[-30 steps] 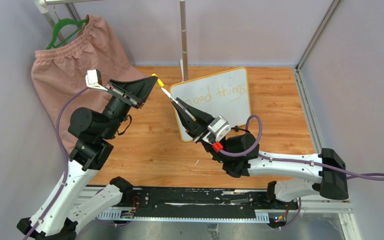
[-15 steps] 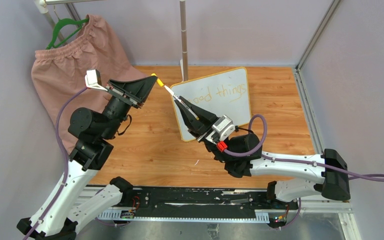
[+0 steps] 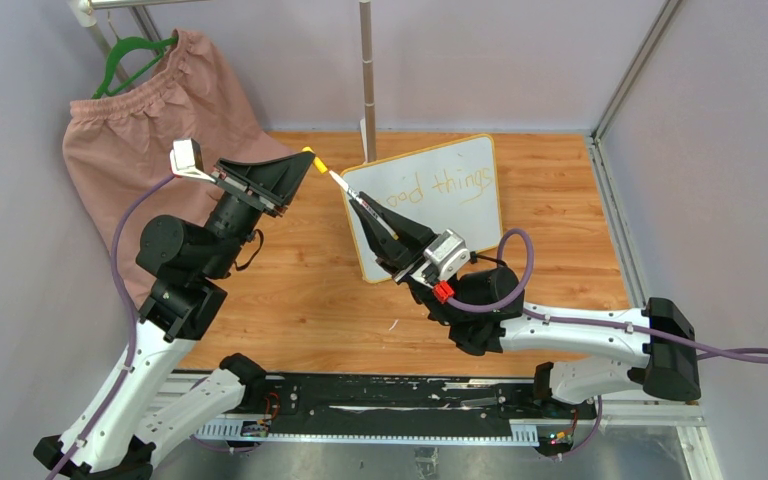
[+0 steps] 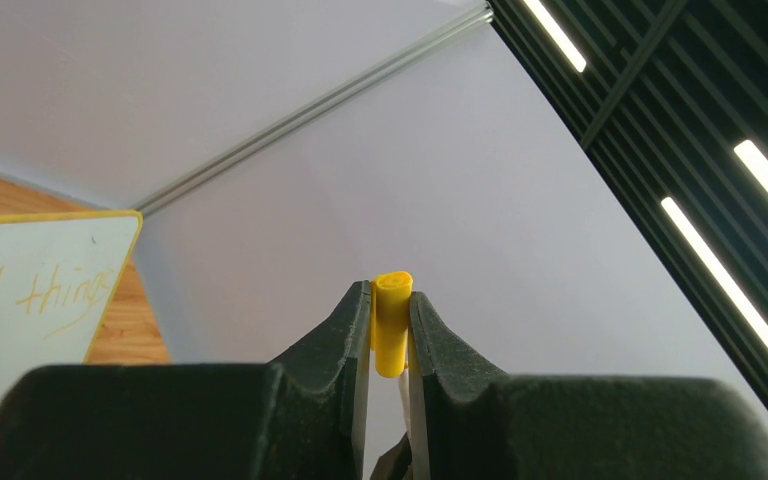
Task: Write a sentence on the whiteboard
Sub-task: Close the whiteboard marker at the center of the board.
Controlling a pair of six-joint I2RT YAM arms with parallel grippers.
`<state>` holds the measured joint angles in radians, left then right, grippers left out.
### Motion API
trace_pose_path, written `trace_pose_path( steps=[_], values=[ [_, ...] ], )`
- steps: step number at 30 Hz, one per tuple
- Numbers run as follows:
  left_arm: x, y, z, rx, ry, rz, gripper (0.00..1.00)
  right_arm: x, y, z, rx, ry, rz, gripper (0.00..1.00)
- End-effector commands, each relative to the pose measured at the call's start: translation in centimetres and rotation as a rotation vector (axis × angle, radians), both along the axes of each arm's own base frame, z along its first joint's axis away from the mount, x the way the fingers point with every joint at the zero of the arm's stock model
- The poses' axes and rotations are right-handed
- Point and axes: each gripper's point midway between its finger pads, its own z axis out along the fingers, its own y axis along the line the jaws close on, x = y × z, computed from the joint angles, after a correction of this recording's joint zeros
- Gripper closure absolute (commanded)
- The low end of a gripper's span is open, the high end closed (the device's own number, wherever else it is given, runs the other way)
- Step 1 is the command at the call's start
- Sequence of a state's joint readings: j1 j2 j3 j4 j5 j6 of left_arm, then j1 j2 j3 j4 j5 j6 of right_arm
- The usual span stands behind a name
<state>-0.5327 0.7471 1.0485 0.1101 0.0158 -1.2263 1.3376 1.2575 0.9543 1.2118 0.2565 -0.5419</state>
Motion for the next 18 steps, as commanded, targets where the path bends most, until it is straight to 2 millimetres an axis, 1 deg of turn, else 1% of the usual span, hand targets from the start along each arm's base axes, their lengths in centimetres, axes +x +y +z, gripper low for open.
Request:
trace_pose_path(
  steps=[1,7,18],
  values=[
    [-0.82,0.27,1.24,-0.014,-0.044,-0.002,1.00,-0.80,-0.83,1.20,0.055,-0.002,0.030,1.00],
    [-0.81,0.27,1.33,-0.015,-0.046,-0.001,1.00,-0.85,-0.73,0.93,0.043,0.005,0.038,1.00],
    [-0.92,0.17,1.34,-0.015,-0.046,-0.010,1.00,-0.88,-0.50,1.01,0.040,0.007,0.044,1.00]
  ],
)
